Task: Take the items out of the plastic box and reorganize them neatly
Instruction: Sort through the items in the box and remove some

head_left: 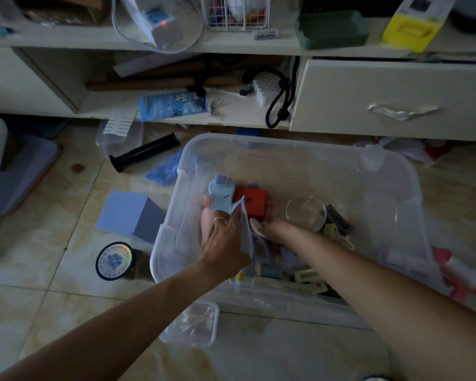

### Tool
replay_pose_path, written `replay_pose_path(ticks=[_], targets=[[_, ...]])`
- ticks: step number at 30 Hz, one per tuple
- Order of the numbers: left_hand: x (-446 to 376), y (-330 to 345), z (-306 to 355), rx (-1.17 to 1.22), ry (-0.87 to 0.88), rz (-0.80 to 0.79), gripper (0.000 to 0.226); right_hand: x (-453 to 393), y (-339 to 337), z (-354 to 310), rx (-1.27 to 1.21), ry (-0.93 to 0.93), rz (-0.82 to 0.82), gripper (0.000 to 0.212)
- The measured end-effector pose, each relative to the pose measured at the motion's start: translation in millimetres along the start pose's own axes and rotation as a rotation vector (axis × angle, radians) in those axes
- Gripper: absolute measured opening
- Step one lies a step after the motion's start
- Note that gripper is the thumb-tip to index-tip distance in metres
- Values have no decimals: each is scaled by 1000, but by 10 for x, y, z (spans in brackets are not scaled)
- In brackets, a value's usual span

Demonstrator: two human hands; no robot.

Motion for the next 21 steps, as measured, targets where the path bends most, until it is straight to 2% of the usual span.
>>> replay_pose_path(ticks=[3,6,9,11,12,15,17,19,21], targets=[[-10,-17,16,6,7,10,104,26,-177,50,-88,-10,-2,12],[-14,-1,30,3,14,5,110,213,-312,-16,-267,-5,-30,29],[-3,0,38,-11,15,2,110,556,-145,-284,-456,-59,-354,34],[5,-1,38,-12,8,-9,103,624,6,-298,-467,-20,-450,32],[3,-4,37,-10,9,-6,102,603,70,-276,-421,-7,-419,32],[6,-48,57,8,-1,17,105,261,178,-45,-381,24,-181,34],[15,-56,42,4,-31,16,99,157,214,91,-397,88,-168,31],[11,-29,71,-20,-2,17,92,295,338,94,-335,182,-373,37],[0,9,111,-54,31,24,85,508,419,-19,-238,183,-531,34]])
Point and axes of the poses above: each hand's wrist, its own x-axis away from the middle knuckle, its own y-axis out of the palm, z = x × y, the point moved 9 cm from there along -x, towards the middle knuckle, and after that the axes turned 11 degrees about y, right-handed, at the moved point
